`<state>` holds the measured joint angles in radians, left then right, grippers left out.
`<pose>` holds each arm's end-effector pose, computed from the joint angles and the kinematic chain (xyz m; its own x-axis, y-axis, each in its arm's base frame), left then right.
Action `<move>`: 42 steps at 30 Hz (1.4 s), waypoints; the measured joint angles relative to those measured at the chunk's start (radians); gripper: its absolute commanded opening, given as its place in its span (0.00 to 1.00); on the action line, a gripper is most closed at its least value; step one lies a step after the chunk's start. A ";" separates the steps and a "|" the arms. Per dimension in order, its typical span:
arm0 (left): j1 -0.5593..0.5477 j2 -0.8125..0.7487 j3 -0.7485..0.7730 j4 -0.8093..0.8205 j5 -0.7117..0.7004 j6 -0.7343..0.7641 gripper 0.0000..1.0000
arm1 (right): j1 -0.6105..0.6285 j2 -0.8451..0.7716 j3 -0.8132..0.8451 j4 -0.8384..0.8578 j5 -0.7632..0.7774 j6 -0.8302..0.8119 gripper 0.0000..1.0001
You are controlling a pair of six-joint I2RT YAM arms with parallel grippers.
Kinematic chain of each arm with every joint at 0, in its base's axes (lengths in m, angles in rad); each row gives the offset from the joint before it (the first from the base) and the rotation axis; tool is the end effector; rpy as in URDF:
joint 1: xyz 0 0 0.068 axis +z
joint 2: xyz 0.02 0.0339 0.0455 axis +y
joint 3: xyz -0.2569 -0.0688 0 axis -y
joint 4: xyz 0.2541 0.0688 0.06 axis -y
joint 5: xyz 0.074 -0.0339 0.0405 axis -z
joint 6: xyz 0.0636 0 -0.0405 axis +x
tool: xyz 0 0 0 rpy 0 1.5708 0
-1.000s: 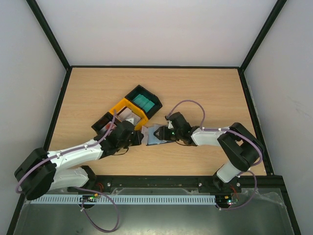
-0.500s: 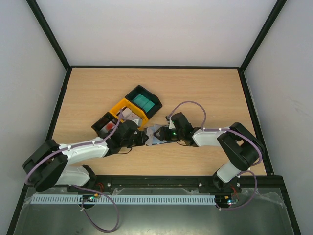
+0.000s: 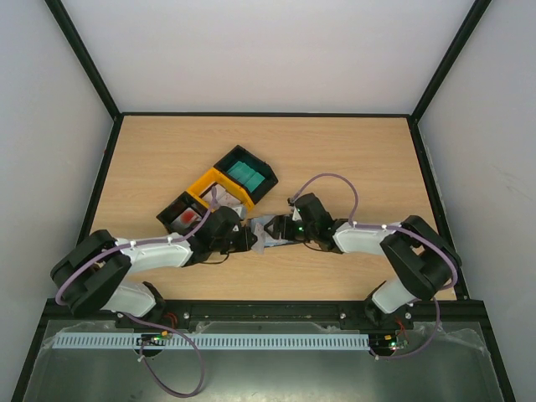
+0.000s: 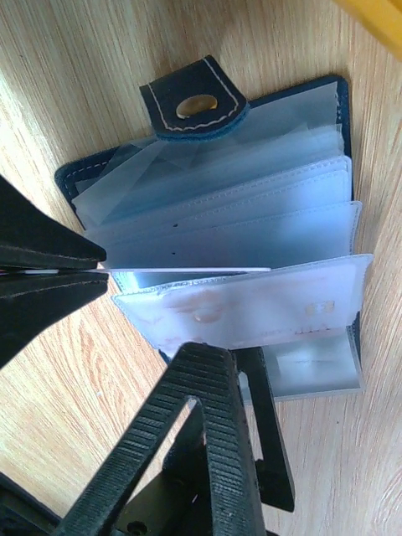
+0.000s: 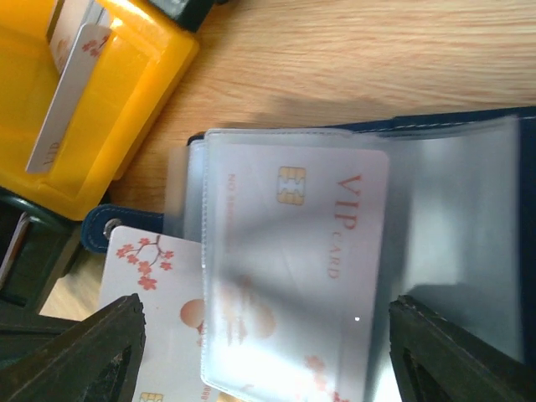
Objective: Put the credit cards into the card holder
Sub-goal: Insert the credit card into the card holder, then turn over the card slot in the card holder.
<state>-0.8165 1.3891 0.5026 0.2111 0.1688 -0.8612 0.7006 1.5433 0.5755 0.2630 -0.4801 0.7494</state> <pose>0.1890 -0.2167 0.1217 -0.8920 -0.1428 -0.4288 0.2018 0.7232 -0.6605 0.2148 0.2196 0.1106 -0.9353 0.0016 -0.3538 -0.2781 0.6149 0.7380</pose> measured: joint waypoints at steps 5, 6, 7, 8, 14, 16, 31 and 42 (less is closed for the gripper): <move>0.000 0.004 -0.001 0.010 0.005 0.000 0.02 | 0.000 -0.040 0.000 -0.073 0.094 0.007 0.72; 0.000 0.006 -0.001 0.013 0.006 0.000 0.02 | 0.000 -0.045 0.000 -0.086 0.114 0.011 0.68; 0.000 0.009 -0.001 0.015 0.007 0.000 0.03 | 0.000 -0.049 0.000 -0.096 0.129 0.013 0.64; 0.000 0.011 -0.001 0.016 0.007 0.000 0.02 | 0.000 -0.052 0.001 -0.109 0.149 0.016 0.59; 0.000 0.013 -0.006 0.022 0.007 -0.001 0.02 | 0.000 -0.057 0.017 -0.189 0.258 0.024 0.36; 0.000 0.013 -0.006 0.023 0.008 -0.001 0.02 | 0.001 -0.057 0.022 -0.208 0.279 0.024 0.33; 0.000 0.010 -0.006 0.023 0.013 -0.002 0.02 | 0.092 0.057 0.164 -0.330 0.366 -0.030 0.30; 0.000 -0.035 -0.006 0.036 0.062 0.019 0.02 | 0.119 0.080 0.196 -0.359 0.372 -0.080 0.26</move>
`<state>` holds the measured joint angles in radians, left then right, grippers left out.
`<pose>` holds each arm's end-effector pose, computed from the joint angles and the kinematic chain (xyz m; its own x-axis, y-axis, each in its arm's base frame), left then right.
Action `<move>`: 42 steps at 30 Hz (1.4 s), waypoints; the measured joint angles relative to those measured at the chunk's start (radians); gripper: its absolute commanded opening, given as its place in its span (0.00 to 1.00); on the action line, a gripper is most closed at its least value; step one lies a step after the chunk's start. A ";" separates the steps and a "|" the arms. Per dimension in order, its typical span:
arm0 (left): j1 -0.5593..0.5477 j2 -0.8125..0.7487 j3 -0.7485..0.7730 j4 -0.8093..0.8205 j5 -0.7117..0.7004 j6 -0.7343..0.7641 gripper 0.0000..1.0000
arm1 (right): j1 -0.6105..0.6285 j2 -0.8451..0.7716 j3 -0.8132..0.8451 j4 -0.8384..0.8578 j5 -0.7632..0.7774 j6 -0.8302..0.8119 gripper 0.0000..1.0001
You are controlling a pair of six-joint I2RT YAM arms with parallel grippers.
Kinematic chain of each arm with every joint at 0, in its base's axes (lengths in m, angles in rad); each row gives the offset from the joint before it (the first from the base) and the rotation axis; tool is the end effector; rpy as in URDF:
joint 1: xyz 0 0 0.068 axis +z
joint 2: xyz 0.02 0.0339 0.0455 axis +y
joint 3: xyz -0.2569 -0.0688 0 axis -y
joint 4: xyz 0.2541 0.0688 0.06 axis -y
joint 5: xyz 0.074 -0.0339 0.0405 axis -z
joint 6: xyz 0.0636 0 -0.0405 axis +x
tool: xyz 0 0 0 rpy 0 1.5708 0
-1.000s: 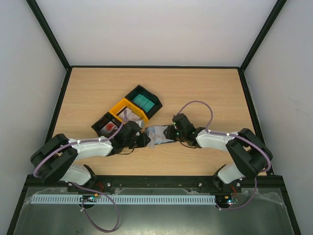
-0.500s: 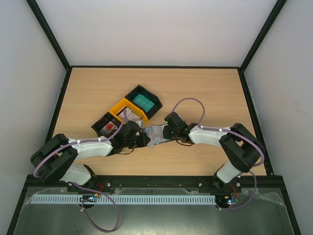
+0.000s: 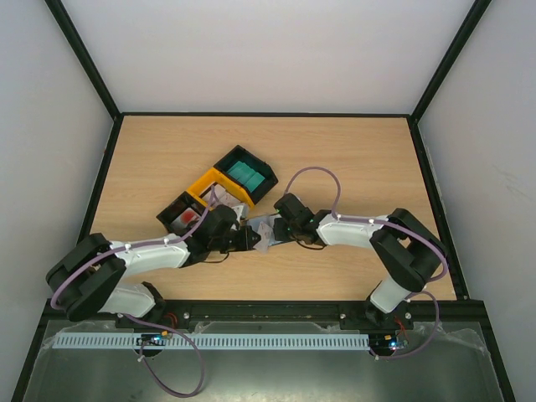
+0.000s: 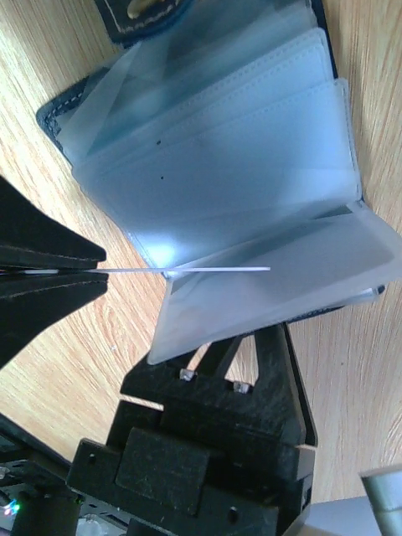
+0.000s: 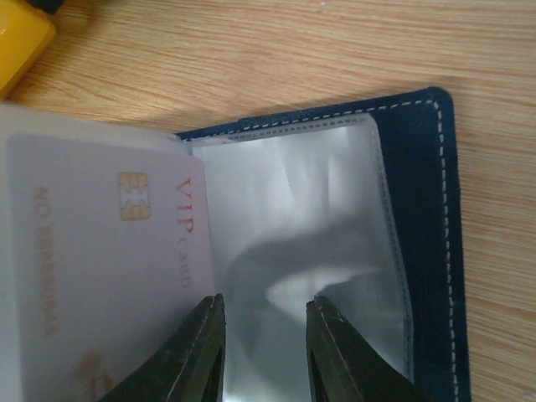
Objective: Put the credit cards into the card holder
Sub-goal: Turn over the card slot in the card holder.
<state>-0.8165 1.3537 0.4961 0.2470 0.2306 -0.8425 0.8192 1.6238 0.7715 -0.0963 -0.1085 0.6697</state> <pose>0.1864 -0.2196 0.1335 -0.8865 -0.1176 -0.4475 0.2646 0.6647 -0.6987 0.2176 0.2429 0.1067 -0.9126 -0.0727 -0.4023 -0.2588 0.8646 0.4308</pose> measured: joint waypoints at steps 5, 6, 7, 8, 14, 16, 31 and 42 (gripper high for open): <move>0.000 0.000 0.000 0.014 0.029 0.014 0.02 | 0.000 0.000 -0.001 0.002 -0.037 -0.012 0.23; 0.000 0.001 0.000 0.016 0.034 0.017 0.02 | 0.000 0.000 -0.002 0.004 -0.046 -0.013 0.22; 0.000 0.002 0.000 0.018 0.037 0.021 0.02 | 0.000 0.000 -0.003 0.005 -0.048 -0.013 0.22; 0.000 0.004 0.001 0.018 0.041 0.024 0.02 | 0.000 0.000 -0.003 0.005 -0.049 -0.013 0.23; 0.000 0.035 0.014 0.017 0.054 0.037 0.03 | 0.002 -0.019 -0.014 -0.008 0.022 0.012 0.24; -0.001 0.046 0.019 0.016 0.057 0.042 0.03 | 0.003 -0.036 -0.017 -0.026 0.057 0.024 0.26; -0.009 0.034 0.087 -0.051 0.006 0.091 0.03 | 0.004 -0.376 -0.023 -0.153 0.320 0.099 0.46; -0.029 0.222 0.224 -0.063 -0.003 0.100 0.02 | 0.004 -0.435 -0.074 -0.116 0.217 0.105 0.47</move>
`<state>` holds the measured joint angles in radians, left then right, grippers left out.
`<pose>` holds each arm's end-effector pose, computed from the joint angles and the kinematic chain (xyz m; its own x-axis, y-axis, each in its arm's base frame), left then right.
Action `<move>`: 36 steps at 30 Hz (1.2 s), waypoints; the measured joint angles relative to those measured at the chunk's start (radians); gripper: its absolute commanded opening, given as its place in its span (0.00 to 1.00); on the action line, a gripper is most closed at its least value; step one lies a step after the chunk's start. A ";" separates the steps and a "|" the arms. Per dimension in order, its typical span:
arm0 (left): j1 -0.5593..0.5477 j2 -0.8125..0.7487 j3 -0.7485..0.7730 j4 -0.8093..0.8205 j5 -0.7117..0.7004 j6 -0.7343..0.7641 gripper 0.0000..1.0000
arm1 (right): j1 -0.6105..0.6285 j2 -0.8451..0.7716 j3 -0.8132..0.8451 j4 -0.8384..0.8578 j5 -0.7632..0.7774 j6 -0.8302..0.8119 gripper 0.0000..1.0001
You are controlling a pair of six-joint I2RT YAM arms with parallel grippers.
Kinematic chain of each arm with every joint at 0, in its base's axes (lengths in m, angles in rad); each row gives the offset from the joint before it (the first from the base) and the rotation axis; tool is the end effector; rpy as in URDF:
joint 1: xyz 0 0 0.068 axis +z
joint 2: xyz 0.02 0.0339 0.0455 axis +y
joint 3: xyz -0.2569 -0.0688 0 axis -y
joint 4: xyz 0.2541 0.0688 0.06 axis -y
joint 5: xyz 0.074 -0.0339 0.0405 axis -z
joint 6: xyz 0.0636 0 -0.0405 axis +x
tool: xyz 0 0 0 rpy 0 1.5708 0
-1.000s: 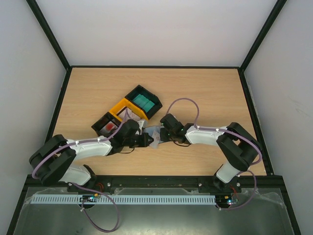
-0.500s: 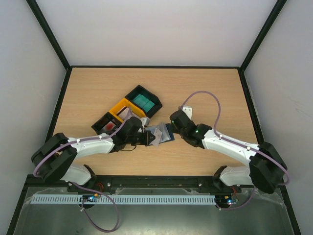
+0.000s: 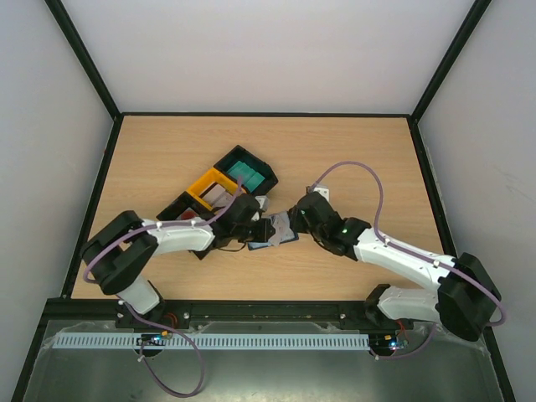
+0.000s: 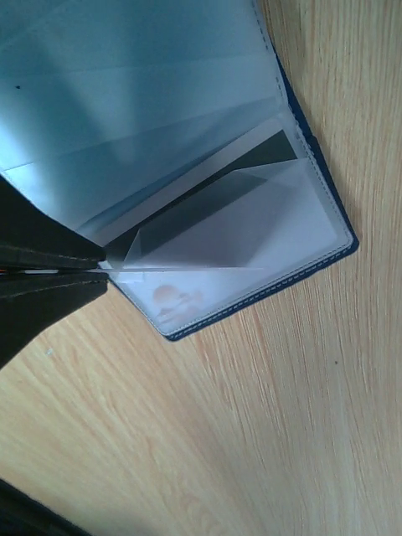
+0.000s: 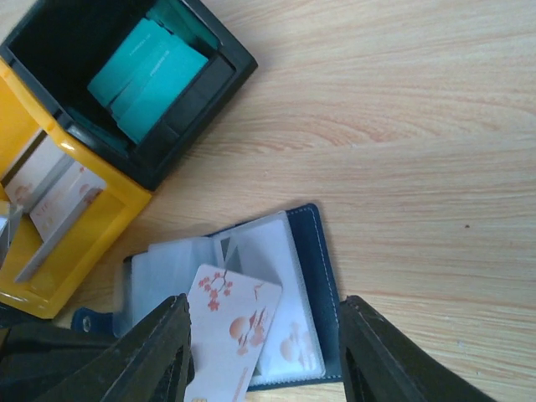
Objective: Put the credit cards into the card holder
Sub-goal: Turn over the card slot in the card holder, then insert the credit card into the card holder.
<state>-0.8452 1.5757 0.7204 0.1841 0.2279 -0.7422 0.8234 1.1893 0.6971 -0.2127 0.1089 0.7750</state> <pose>0.2147 -0.2637 0.1334 -0.8761 -0.0046 -0.4821 0.3447 0.6933 -0.6328 0.1962 0.2015 0.1958 -0.7855 0.1758 -0.5934 -0.1725 0.8587 0.4826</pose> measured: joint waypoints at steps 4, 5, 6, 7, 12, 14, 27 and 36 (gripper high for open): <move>-0.017 0.029 0.027 -0.038 -0.032 0.002 0.02 | 0.000 -0.016 -0.026 0.000 -0.005 0.011 0.49; -0.021 0.021 0.027 -0.047 -0.040 0.003 0.02 | 0.000 -0.024 -0.029 0.000 -0.005 0.016 0.50; -0.021 0.010 0.027 -0.050 -0.046 0.004 0.02 | 0.000 -0.032 -0.029 0.000 -0.006 0.019 0.51; -0.023 -0.013 0.025 -0.056 -0.054 0.007 0.02 | -0.001 -0.041 -0.030 0.001 -0.010 0.022 0.57; -0.025 -0.183 0.006 -0.039 -0.080 -0.005 0.02 | -0.043 -0.103 -0.079 0.082 -0.140 0.048 0.78; -0.024 -0.250 0.000 -0.019 -0.090 -0.032 0.02 | -0.072 -0.154 -0.139 0.161 -0.231 0.076 0.81; -0.015 -0.438 -0.053 0.141 -0.051 -0.263 0.02 | -0.146 -0.214 -0.244 0.587 -0.601 0.297 0.45; -0.011 -0.458 -0.111 0.176 -0.051 -0.320 0.02 | -0.146 -0.219 -0.266 0.651 -0.652 0.323 0.52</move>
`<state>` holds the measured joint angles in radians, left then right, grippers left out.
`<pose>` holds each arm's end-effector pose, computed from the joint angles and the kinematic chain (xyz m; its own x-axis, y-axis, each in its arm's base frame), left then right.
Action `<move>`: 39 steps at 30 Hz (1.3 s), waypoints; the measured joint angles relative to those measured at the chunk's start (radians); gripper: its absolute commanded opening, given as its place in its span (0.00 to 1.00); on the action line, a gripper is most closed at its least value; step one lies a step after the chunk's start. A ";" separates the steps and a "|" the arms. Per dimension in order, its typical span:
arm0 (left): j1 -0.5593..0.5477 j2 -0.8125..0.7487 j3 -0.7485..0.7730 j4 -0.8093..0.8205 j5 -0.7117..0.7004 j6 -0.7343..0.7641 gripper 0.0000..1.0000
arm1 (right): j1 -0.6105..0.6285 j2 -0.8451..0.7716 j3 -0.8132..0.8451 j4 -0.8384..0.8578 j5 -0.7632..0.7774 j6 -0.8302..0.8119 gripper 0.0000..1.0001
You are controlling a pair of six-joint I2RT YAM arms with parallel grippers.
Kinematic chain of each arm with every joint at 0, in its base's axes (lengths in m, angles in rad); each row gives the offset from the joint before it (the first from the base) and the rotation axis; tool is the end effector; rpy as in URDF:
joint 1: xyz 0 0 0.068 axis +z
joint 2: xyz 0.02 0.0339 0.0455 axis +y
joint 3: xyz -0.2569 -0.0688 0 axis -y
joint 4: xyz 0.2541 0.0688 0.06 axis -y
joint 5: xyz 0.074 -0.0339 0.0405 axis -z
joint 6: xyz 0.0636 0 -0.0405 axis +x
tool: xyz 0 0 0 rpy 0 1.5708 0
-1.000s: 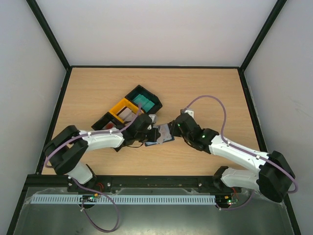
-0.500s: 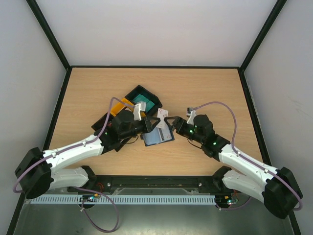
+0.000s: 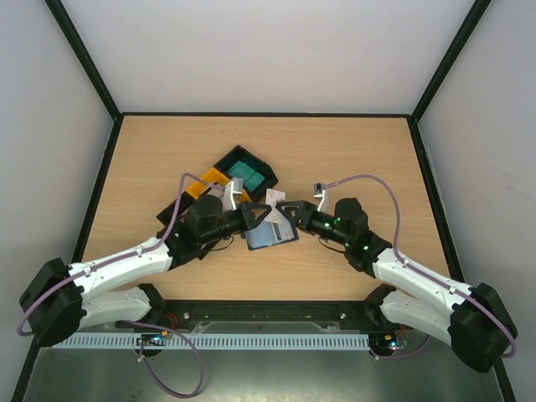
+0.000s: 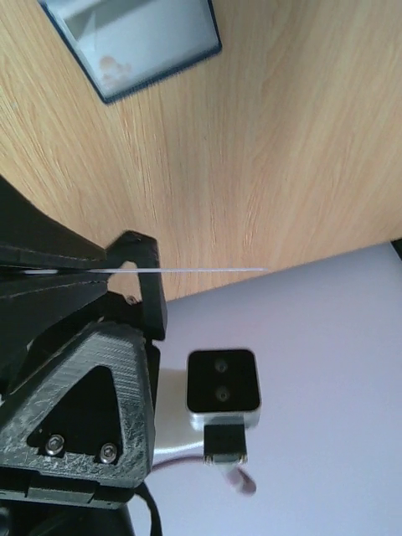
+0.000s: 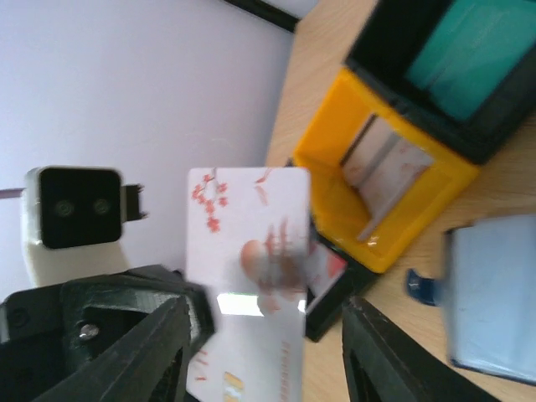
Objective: Put the credit cards into the card holder
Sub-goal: Insert the credit card into the card holder.
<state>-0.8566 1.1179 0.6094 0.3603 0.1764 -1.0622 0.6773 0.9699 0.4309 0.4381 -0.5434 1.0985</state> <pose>0.1841 -0.2294 0.2530 -0.7961 -0.3943 -0.4590 0.3331 0.3476 -0.8765 0.1753 0.1832 0.2335 -0.8704 0.2782 -0.4062 -0.3565 0.2130 0.9097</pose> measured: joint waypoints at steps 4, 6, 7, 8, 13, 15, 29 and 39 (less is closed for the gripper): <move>0.000 0.000 -0.037 -0.022 -0.061 -0.023 0.02 | 0.000 0.005 0.014 -0.158 0.123 -0.082 0.57; -0.004 0.001 -0.065 -0.037 -0.113 -0.032 0.02 | 0.000 0.024 0.023 -0.227 0.188 -0.131 0.58; -0.007 0.007 -0.081 -0.037 -0.137 -0.039 0.02 | 0.000 0.042 0.028 -0.262 0.221 -0.160 0.58; -0.008 0.015 -0.092 -0.035 -0.155 -0.043 0.02 | 0.000 0.064 0.035 -0.296 0.250 -0.189 0.59; -0.031 0.124 -0.140 0.012 -0.231 -0.061 0.02 | -0.001 0.200 0.074 -0.413 0.365 -0.316 0.59; -0.047 0.164 -0.140 0.033 -0.256 -0.068 0.02 | -0.001 0.259 0.096 -0.441 0.394 -0.357 0.60; -0.094 0.364 -0.132 0.135 -0.380 -0.159 0.02 | 0.032 0.499 0.200 -0.568 0.454 -0.516 0.42; -0.106 0.452 -0.132 0.225 -0.375 -0.196 0.02 | 0.037 0.523 0.210 -0.562 0.388 -0.499 0.28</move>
<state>-0.9630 1.5700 0.4778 0.5850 -0.1982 -1.2587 0.7139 1.4925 0.6407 -0.1242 -0.1555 0.5991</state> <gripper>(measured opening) 0.028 0.286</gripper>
